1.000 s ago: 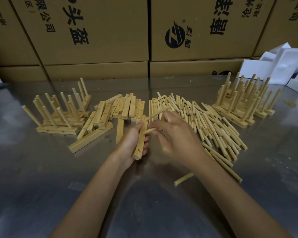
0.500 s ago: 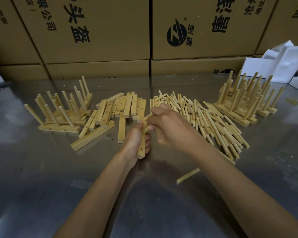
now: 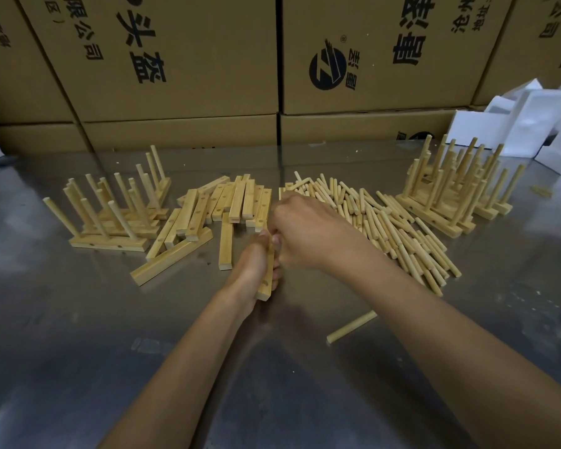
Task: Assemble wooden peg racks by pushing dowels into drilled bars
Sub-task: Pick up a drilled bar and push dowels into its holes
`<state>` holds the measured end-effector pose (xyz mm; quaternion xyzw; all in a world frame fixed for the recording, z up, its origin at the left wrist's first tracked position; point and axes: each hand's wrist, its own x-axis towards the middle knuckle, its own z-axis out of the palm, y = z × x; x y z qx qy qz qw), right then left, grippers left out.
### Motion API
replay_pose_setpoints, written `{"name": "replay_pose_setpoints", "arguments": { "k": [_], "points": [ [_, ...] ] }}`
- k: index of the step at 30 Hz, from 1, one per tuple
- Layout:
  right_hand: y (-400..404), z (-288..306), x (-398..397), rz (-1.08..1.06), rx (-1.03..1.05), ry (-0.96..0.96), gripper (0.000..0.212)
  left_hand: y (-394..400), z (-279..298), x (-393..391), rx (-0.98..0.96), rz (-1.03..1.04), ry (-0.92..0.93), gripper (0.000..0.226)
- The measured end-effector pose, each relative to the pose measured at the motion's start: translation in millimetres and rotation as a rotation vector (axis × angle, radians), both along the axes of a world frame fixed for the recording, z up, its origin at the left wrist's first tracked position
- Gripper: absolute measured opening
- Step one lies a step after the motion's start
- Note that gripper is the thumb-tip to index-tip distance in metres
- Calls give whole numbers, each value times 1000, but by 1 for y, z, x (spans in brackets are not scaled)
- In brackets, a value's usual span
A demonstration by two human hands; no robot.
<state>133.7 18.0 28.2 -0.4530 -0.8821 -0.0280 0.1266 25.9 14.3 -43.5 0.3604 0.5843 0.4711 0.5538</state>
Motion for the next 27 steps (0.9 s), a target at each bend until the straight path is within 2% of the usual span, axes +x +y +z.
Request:
{"name": "replay_pose_setpoints", "arguments": {
  "k": [6,8,10,12,13,16,18,22,25,27],
  "points": [
    [2,4,3,-26,-62,23,14,3,2,3,13,60,-18,42],
    [4,1,3,-6,-50,47,11,5,3,3,17,98,-80,43],
    [8,-6,5,25,-20,96,24,4,3,1,14,102,-163,44],
    [8,-11,8,44,61,249,41,6,1,-3,1,106,-210,43],
    [6,-14,10,35,122,388,42,7,1,-6,-11,109,-237,41],
    [8,-29,22,-78,200,860,23,12,0,-15,-41,114,-368,39],
    [14,-42,35,-214,115,970,20,13,1,-21,-34,116,-429,38],
    [21,-67,52,-349,-69,794,21,13,1,-26,-21,101,-461,40],
    [20,-72,48,-340,-230,721,18,12,2,-28,-9,104,-480,41],
    [18,-73,45,-296,-330,580,18,12,3,-30,2,102,-472,41]
  ]
}}
